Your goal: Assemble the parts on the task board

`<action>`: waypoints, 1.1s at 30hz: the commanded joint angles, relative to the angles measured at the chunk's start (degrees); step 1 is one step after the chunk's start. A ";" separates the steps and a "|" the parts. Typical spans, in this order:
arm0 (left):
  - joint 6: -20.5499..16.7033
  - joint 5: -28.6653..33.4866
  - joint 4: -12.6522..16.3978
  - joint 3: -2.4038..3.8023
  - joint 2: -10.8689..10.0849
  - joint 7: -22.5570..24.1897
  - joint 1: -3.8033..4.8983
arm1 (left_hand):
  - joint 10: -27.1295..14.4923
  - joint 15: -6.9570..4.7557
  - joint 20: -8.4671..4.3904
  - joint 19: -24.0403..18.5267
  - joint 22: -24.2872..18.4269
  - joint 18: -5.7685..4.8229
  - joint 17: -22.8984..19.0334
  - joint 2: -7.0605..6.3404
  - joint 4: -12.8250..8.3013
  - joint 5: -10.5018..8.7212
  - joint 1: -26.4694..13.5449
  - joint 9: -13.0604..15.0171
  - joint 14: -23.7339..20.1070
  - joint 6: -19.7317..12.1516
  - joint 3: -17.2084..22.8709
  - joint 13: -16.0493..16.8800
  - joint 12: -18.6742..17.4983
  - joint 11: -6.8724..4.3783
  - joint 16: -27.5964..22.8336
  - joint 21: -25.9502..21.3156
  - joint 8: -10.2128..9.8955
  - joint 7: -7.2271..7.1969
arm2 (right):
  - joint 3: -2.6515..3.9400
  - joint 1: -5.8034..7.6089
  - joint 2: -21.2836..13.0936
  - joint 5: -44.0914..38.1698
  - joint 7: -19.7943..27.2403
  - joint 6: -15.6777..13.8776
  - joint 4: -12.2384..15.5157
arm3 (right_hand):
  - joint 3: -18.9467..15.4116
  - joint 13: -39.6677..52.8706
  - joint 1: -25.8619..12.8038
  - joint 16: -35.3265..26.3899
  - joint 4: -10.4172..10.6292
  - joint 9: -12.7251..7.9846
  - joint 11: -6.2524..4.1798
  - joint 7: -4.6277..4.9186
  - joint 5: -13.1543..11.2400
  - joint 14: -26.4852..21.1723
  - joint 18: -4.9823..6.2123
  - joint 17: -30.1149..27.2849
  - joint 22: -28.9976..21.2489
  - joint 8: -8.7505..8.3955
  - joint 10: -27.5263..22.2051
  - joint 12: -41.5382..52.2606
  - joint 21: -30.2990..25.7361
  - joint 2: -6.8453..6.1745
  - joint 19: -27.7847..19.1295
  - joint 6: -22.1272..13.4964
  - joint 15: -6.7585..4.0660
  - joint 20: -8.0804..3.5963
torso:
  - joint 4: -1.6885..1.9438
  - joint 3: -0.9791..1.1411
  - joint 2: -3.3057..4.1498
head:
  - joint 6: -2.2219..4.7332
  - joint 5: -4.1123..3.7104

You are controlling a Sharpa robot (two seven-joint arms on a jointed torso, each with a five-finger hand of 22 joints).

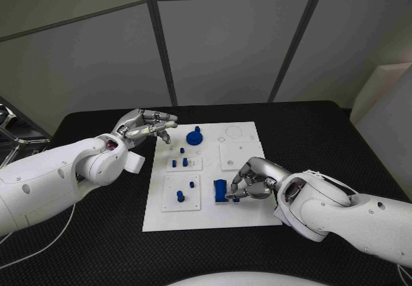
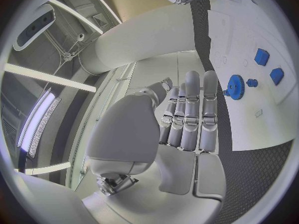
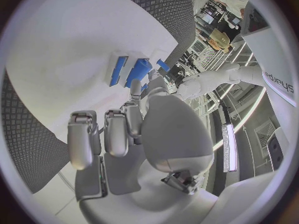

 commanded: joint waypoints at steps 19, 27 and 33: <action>0.50 0.24 0.22 0.05 -0.05 0.24 0.08 | -0.28 0.02 0.32 0.16 -0.07 2.37 -0.07 0.24 -0.07 -0.20 -0.30 0.09 -0.11 0.05 -0.19 0.09 0.02 0.00 -0.36 -0.16 -0.31 0.12 | 0.00 0.06 3.05 -11.10 -7.48 0.85 -1.28 | -0.44 -1.77 1.40 1.20 -1.47 2.19 -1.36 -1.12 -0.90 4.14 -0.43 5.49 15.10 1.62 1.56 3.20 0.18 2.13 5.96 3.09 -0.78 -0.65 | -0.03 0.02 0.02 | 0.18 0.77; 0.53 0.24 0.20 0.05 -0.02 0.22 0.08 | -0.28 0.02 0.32 0.16 -0.07 2.37 -0.07 0.24 -0.07 -0.20 -0.30 0.09 -0.11 0.05 -0.19 0.09 0.02 0.00 -0.36 -0.16 -0.31 0.12 | 0.01 0.06 3.91 -12.52 -9.16 1.52 -1.77 | -0.32 -1.52 2.13 1.24 -2.08 2.61 -1.49 -1.27 -0.90 4.15 -0.43 5.55 15.10 1.62 1.73 3.52 0.18 2.62 5.96 3.10 -0.98 -0.84 | 0.02 0.04 0.01 | 0.10 0.74; 0.53 0.24 0.23 0.05 -0.13 0.18 0.08 | -0.28 0.02 0.32 0.16 -0.07 2.37 -0.07 0.24 -0.07 -0.20 -0.30 0.09 -0.11 0.05 -0.19 0.09 0.02 0.00 -0.36 -0.16 -0.31 0.12 | 0.01 0.06 3.78 -12.53 -8.08 0.92 -1.48 | -0.72 -1.66 1.84 1.10 -2.17 2.85 -1.43 -1.15 -1.00 4.09 -0.43 5.33 15.10 1.55 1.67 3.33 0.18 2.43 5.96 2.98 -1.01 -0.92 | -0.05 0.03 0.02 | 0.16 0.84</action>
